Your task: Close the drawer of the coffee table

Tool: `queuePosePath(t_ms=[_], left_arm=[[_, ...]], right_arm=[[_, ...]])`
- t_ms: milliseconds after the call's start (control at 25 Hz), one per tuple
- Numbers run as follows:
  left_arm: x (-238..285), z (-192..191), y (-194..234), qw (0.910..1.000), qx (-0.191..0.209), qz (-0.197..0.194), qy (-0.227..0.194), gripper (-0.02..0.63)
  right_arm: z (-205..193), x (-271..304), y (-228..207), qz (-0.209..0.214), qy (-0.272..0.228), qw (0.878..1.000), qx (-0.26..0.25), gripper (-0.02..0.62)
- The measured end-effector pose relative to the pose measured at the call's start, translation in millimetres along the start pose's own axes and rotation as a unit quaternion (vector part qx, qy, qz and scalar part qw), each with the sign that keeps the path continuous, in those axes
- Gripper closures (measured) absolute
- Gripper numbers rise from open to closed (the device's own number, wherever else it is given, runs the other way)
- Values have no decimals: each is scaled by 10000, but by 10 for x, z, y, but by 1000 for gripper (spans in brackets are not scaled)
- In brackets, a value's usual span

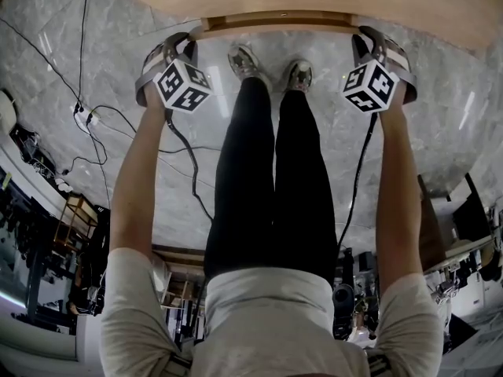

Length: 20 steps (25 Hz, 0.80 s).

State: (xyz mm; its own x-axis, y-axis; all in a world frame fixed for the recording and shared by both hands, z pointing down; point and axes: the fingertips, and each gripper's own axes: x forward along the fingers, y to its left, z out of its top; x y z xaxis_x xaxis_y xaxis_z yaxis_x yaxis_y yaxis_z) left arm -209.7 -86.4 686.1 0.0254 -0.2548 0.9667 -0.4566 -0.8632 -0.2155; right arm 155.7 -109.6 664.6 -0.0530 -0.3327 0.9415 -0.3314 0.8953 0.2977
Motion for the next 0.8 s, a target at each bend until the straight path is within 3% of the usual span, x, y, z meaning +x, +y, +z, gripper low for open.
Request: queuePosePath(t_ms=[440,800], left_arm=[[8,115,99,9998,-170,72,-115,503],[17,150,135,9983,-490,254,-212,502]], right_arm=[[-15,15,-187,-419,3,9975,568,499],[-39,23,-272,-905,-98,9796,1791,491]])
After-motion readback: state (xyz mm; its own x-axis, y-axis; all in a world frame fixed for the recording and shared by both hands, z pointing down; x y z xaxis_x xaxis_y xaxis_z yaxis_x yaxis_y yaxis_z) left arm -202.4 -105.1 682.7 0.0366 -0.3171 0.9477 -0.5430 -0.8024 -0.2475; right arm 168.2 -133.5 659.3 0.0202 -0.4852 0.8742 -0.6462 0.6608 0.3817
